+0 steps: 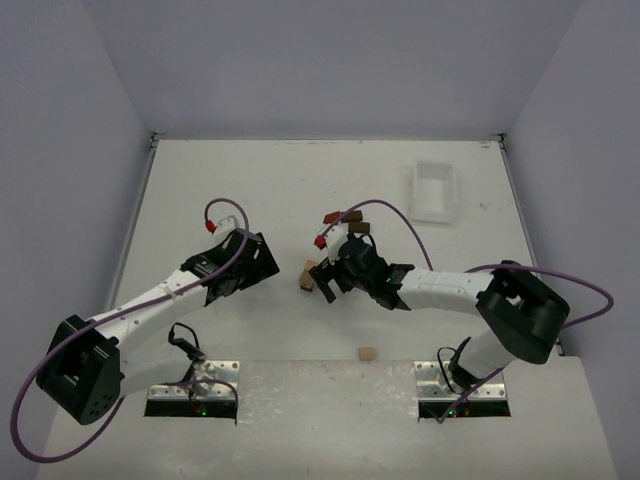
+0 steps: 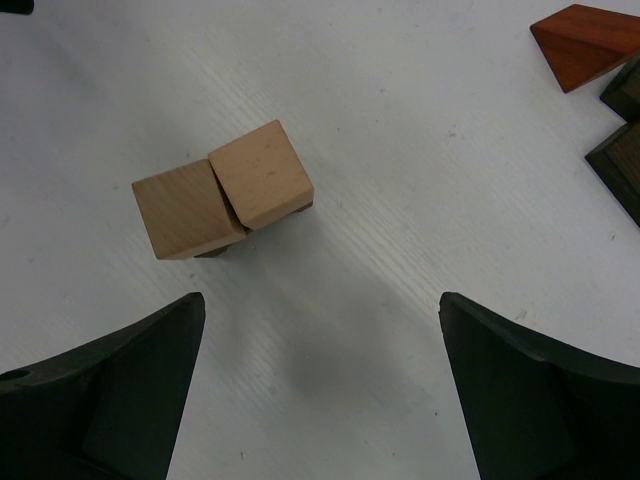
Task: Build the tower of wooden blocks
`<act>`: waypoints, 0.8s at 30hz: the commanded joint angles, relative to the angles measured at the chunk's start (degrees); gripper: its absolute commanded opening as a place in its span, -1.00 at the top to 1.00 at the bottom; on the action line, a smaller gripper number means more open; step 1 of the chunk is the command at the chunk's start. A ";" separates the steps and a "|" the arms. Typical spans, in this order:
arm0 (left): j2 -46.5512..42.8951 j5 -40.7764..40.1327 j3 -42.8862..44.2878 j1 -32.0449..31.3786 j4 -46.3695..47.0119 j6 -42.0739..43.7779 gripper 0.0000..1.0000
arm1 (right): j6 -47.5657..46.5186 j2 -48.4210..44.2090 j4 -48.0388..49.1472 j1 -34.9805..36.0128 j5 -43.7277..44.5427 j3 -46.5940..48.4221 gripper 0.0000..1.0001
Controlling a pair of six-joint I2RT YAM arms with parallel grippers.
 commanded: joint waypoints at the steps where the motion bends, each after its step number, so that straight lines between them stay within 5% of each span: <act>1: 1.55 3.10 -0.10 0.00 2.15 2.67 -1.00 | 0.44 1.44 4.21 0.35 1.41 3.52 -0.97; 24: 4.86 12.01 -3.14 -1.00 10.00 8.49 -1.00 | 0.42 3.48 1.22 0.35 4.16 6.14 -0.97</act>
